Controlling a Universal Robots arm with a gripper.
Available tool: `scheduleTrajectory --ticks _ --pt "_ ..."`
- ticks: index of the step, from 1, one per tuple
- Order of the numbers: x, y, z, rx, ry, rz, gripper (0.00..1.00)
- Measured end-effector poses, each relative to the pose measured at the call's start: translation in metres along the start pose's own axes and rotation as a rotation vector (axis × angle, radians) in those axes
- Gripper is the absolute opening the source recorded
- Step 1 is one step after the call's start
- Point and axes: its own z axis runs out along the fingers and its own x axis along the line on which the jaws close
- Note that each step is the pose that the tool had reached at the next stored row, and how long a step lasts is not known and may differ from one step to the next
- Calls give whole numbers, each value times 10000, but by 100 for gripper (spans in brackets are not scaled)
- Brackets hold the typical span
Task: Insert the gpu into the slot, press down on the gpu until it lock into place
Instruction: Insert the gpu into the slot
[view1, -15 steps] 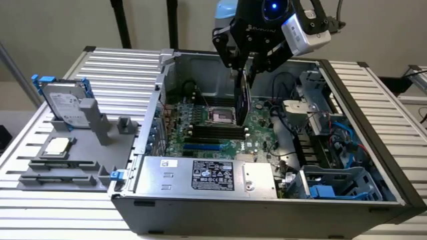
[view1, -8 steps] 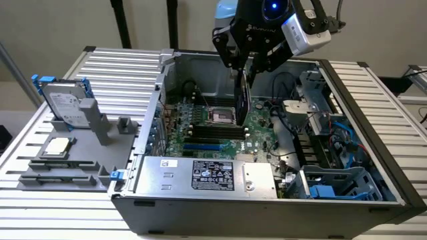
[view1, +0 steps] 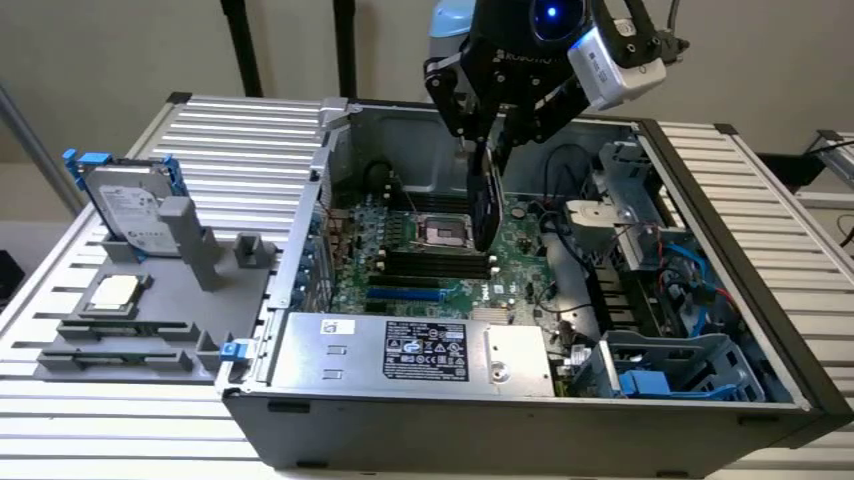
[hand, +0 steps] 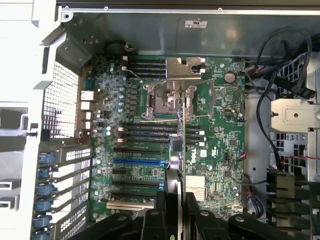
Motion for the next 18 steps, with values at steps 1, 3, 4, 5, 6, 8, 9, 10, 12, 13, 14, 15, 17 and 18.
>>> scheduleTrajectory --ticks 1,3,4,5,6,8,9,10,12,13,14,15,17,18 --pt "0 0 1 7 14 -180 26" --pt "-1 0 3 21 42 -544 26" --pt "0 0 4 28 56 -723 26" --pt "0 0 6 35 70 -902 26" --pt "-1 0 8 41 83 -1082 26" --pt "-1 -1 11 56 112 -1451 26" --pt "-1 -1 13 63 126 -1636 26" --pt "-1 -1 15 70 140 -1809 26" --pt "-1 -1 19 84 168 -2178 26" --pt "-1 -1 21 92 182 -2363 26" --pt "-1 -2 22 98 196 -2542 26" --pt "-1 -2 24 105 209 -2721 26" --pt "-1 -2 29 118 237 -3079 26" --pt "-1 -2 31 126 251 -3259 26"
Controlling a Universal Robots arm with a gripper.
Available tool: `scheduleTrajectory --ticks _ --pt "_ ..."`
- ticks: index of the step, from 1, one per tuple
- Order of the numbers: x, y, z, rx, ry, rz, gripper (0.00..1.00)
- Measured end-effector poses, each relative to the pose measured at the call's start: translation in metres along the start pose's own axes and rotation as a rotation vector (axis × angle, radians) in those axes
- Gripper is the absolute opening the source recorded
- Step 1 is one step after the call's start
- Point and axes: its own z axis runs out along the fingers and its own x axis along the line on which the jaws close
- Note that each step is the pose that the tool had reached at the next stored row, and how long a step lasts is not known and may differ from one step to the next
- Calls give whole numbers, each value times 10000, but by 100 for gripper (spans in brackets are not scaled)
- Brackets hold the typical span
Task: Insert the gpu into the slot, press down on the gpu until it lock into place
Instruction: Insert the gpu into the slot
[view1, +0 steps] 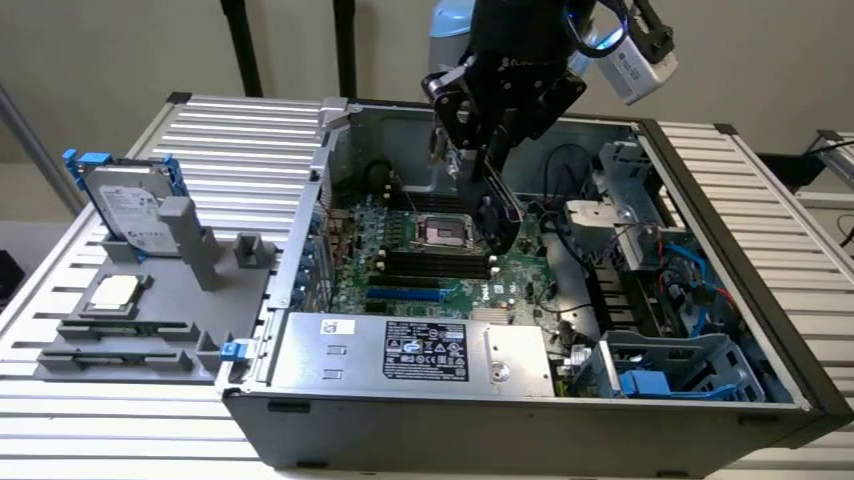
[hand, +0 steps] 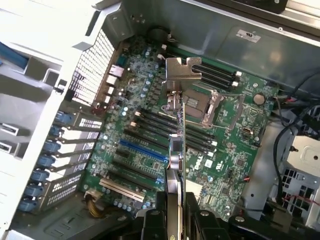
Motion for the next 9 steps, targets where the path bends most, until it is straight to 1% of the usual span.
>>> scheduleTrajectory --ticks 9 --pt "-1 -1 18 63 126 -1634 26"
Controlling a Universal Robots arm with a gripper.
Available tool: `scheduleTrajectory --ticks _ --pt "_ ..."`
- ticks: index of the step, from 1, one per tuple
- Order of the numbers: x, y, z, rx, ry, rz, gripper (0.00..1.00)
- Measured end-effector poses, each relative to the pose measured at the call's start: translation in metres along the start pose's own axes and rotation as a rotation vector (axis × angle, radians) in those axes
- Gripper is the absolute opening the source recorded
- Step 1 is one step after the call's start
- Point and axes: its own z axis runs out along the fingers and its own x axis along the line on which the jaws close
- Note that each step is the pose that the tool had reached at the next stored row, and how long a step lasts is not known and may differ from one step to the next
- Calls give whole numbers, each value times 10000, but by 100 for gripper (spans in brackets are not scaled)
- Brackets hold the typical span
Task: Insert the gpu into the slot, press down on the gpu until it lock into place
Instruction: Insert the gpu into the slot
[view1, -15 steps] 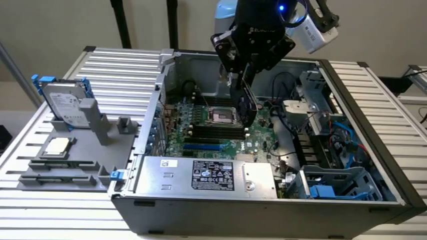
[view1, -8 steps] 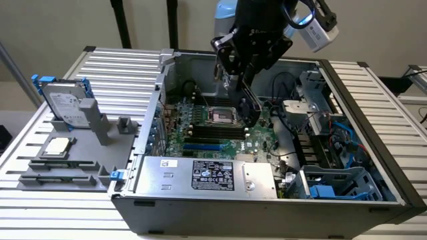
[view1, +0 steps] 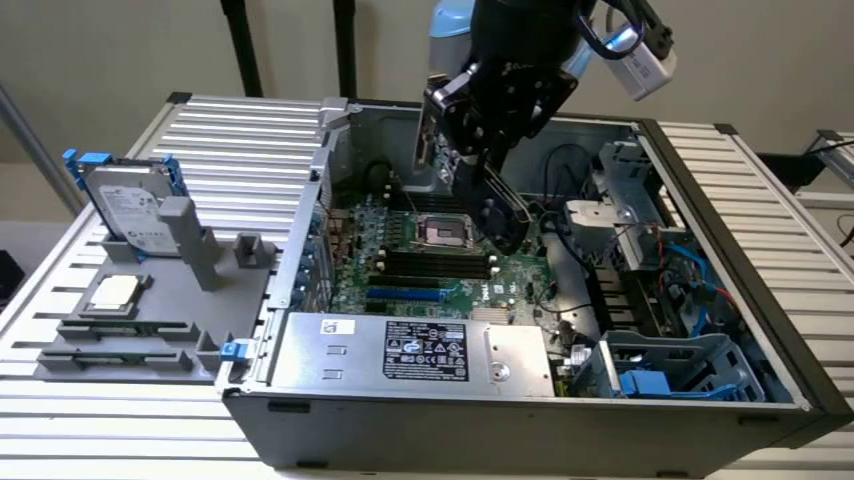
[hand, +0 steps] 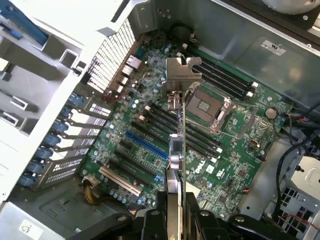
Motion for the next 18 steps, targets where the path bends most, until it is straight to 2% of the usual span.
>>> scheduleTrajectory --ticks 7,9,13,18 --pt "-1 -1 18 48 97 -1271 26" --pt "-1 -2 25 44 113 -1630 26" --pt "-2 -3 42 -31 96 -2354 26" --pt "-3 -5 63 -173 34 -3219 26"
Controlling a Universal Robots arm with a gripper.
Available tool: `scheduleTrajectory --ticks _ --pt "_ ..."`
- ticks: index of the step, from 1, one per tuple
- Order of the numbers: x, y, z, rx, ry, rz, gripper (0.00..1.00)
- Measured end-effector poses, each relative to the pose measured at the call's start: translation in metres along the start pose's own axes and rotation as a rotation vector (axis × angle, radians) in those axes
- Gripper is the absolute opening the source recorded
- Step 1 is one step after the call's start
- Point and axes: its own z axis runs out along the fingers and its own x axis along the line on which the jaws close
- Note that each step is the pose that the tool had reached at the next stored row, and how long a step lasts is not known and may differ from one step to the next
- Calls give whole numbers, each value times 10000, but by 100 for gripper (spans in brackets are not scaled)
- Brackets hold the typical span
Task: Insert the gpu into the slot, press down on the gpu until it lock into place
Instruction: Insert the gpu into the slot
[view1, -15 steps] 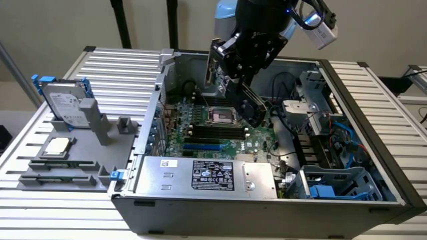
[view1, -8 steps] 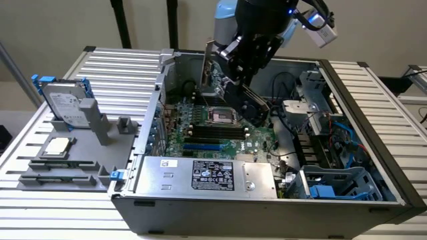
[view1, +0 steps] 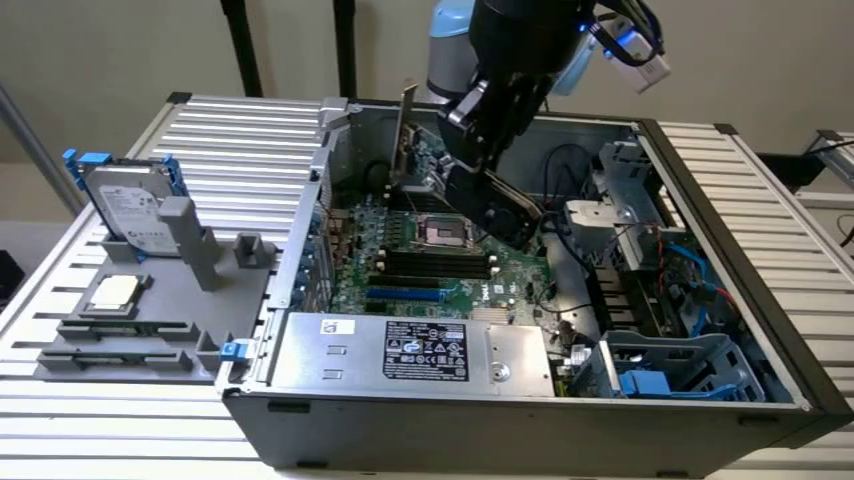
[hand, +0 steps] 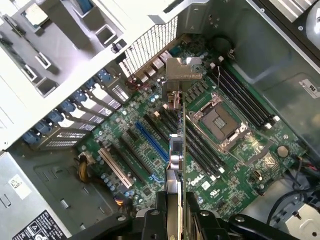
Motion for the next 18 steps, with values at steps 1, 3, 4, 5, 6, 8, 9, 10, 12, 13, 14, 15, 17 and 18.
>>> scheduleTrajectory --ticks 1,3,4,5,6,8,9,10,12,13,14,15,17,18 --pt "0 0 5 -26 -16 -175 26" --pt "0 -1 13 -76 -46 -521 26" --pt "0 -2 18 -101 -60 -698 26" --pt "0 -2 22 -122 -69 -869 26" --pt "0 -3 28 -137 -71 -1055 26" --pt "0 -4 42 -156 -61 -1421 26" --pt "0 -5 50 -165 -55 -1602 26" --pt "-1 -6 57 -172 -47 -1788 26" --pt "-1 -7 72 -187 -32 -2149 26" --pt "-1 -8 79 -193 -24 -2322 26" --pt "-1 -9 86 -198 -12 -2514 26" --pt "-1 -9 93 -198 2 -2698 26" --pt "-1 -11 106 -198 28 -3058 26" --pt "-1 -12 113 -197 41 -3242 26"
